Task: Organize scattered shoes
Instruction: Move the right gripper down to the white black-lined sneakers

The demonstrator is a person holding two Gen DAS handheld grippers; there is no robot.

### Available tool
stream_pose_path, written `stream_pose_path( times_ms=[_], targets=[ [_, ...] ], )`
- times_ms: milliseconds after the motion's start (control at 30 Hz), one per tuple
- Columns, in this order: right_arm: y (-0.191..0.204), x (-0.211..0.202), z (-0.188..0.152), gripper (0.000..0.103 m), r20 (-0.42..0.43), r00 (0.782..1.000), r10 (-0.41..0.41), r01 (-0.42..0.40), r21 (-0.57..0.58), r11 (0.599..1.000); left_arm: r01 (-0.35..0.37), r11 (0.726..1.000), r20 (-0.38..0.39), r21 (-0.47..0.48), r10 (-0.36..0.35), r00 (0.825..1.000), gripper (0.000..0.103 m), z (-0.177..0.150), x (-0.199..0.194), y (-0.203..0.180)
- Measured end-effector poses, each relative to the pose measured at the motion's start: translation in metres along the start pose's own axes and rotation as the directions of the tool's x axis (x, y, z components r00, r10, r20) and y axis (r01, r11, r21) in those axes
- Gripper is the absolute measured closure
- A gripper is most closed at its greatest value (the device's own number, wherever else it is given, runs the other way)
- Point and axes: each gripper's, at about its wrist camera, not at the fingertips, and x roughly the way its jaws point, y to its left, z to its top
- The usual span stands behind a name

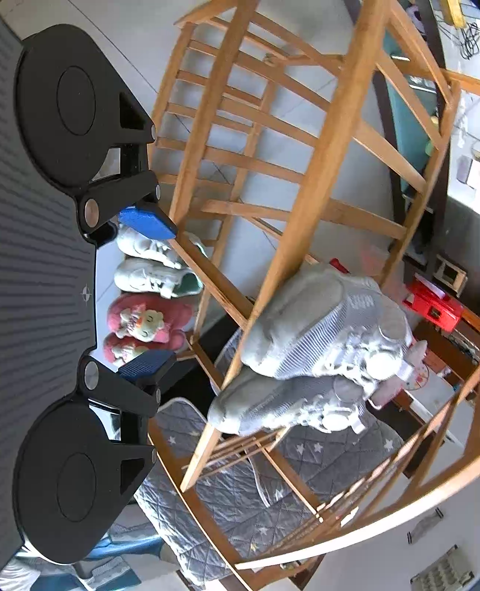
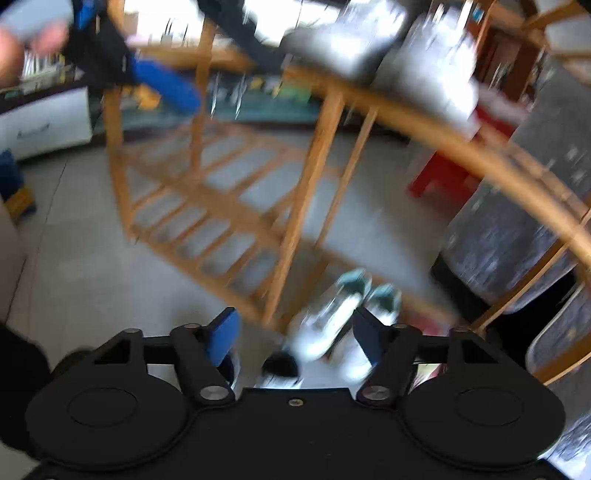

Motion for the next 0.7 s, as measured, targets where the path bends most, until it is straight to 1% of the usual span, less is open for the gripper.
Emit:
stream_pose_path(
  times_ms=[33,67,100,167,233,400,467,533,633,700],
  targets=[
    [0.002,0.011,-0.004,0.044,-0.040,0.999,0.008,-0.008,0.005,1.000,-0.004,1.000,-0.007,-0.010,0.004,1.000,0.036,0.000,0.001,0.002],
    [0.003,0.021,-0.007,0.047,-0.072,0.997,0.008,-0.007,0.011,1.000,-0.006,1.000,-0.013,-0.019,0.006,1.000,0.036,0.000,0.002,0.003],
    [0.003,0.029,-0.009,0.051,-0.100,0.995,0.001,0.001,0.018,1.000,-0.006,1.000,-0.020,-0.031,0.006,1.000,0.036,0.000,0.003,0.006],
    [-0.001,0.053,-0.013,0.055,-0.172,0.985,-0.004,0.015,0.058,0.998,-0.007,0.999,-0.025,-0.053,0.006,1.000,0.036,0.001,0.004,0.010],
    [-0.005,0.069,-0.015,0.062,-0.208,0.978,0.009,0.011,0.093,0.996,-0.017,0.998,-0.023,-0.061,0.016,1.000,0.036,0.002,0.004,0.011],
    [-0.010,0.102,-0.025,0.064,-0.285,0.956,0.062,-0.012,0.173,0.985,-0.046,0.997,-0.029,-0.069,0.045,0.999,0.036,0.002,0.009,0.013],
    [-0.010,0.120,-0.027,0.065,-0.312,0.945,0.101,-0.041,0.193,0.980,-0.039,0.996,-0.048,-0.086,0.035,0.998,0.036,0.001,0.013,0.014],
    [-0.009,0.135,-0.024,0.067,-0.329,0.937,0.116,-0.053,0.196,0.979,-0.034,0.994,-0.063,-0.103,0.028,0.998,0.036,0.001,0.018,0.016],
    [-0.003,0.162,-0.020,0.067,-0.353,0.922,0.160,-0.083,0.225,0.971,-0.050,0.992,-0.070,-0.115,0.042,0.997,0.036,0.001,0.022,0.019],
    [0.003,0.178,-0.017,0.067,-0.357,0.918,0.173,-0.096,0.224,0.970,-0.071,0.991,-0.067,-0.114,0.064,0.996,0.036,0.002,0.024,0.019]
  ],
)
